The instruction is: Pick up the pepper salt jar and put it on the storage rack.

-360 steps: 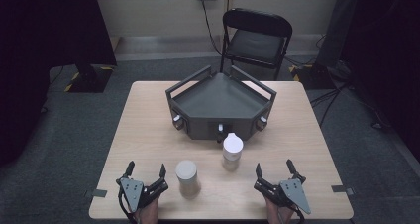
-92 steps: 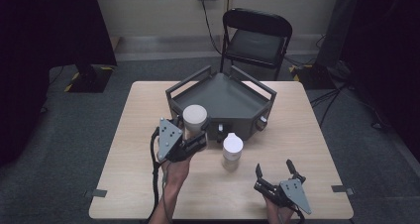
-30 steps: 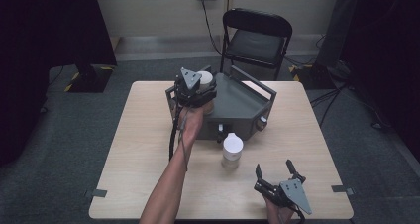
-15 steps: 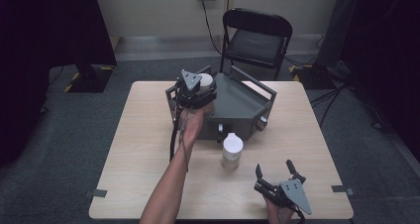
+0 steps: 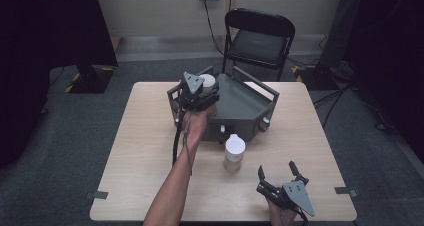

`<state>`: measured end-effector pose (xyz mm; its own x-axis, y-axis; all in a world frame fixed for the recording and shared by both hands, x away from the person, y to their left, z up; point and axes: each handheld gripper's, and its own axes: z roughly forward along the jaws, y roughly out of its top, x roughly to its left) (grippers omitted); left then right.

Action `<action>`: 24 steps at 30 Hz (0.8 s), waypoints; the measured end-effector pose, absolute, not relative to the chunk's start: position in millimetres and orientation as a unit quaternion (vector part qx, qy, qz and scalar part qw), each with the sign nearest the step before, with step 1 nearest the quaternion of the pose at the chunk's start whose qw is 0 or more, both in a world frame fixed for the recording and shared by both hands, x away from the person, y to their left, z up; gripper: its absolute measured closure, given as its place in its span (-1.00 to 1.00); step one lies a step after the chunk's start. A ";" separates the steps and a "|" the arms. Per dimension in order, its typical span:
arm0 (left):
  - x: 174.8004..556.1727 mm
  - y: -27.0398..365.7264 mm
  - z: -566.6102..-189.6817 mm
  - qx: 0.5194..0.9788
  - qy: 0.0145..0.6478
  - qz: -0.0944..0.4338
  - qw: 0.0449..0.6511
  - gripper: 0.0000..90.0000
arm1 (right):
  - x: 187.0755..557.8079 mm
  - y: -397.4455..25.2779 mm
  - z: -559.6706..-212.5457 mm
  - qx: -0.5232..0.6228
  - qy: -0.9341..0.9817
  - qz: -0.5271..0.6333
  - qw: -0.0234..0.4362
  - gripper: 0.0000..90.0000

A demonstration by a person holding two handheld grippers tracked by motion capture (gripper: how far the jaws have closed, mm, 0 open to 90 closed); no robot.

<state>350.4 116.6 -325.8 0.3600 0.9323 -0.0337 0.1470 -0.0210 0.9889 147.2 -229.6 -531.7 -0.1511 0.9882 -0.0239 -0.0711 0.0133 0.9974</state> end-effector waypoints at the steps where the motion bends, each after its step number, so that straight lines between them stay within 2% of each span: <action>1: 350.5 117.0 -325.9 0.618 0.437 0.358 0.547 -0.26 | 147.2 -229.6 -531.7 0.438 0.524 0.549 0.482 -1.00; 5: 351.1 117.4 -326.4 0.616 0.438 0.356 0.550 -0.27 | 147.2 -229.6 -531.7 0.438 0.524 0.549 0.482 -1.00; 17: 348.2 123.4 -336.7 0.594 0.424 0.360 0.582 -0.75 | 147.2 -229.6 -531.7 0.438 0.524 0.549 0.482 -1.00; 24: 341.9 119.0 -339.2 0.588 0.419 0.372 0.584 -0.95 | 147.2 -230.2 -531.7 0.437 0.524 0.550 0.481 -1.00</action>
